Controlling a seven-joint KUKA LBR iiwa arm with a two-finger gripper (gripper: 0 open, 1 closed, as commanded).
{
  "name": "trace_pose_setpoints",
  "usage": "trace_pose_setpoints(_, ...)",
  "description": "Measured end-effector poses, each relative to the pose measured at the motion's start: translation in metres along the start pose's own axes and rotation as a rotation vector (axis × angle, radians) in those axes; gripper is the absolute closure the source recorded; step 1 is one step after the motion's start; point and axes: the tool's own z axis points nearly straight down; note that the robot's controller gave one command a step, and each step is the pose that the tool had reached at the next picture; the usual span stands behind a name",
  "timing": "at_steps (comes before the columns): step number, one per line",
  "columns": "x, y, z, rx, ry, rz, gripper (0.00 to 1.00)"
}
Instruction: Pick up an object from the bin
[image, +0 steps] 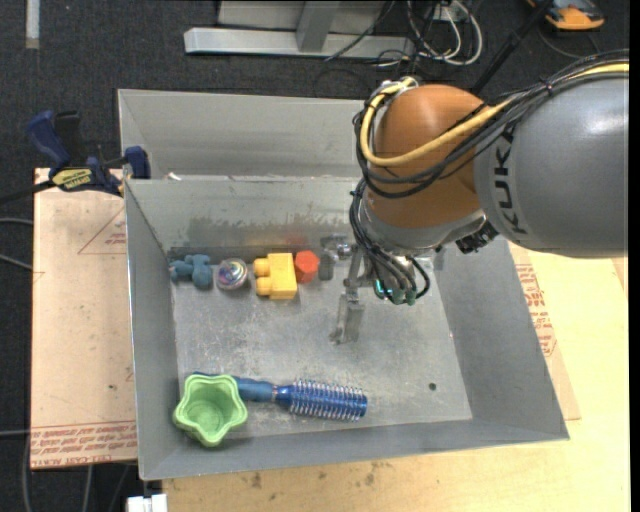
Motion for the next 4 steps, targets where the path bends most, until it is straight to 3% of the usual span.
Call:
trace_pose_setpoints(1,0.044,0.019,0.144,-0.001,-0.006,-0.176,0.0)
trace_pose_setpoints(2,0.08,0.063,0.138,-0.001,-0.019,-0.254,0.0)
trace_pose_setpoints(3,0.083,0.06,0.142,0.002,-0.006,-0.245,1.0)
trace_pose_setpoints(4,0.082,0.071,0.035,0.0,-0.015,-0.276,1.0)
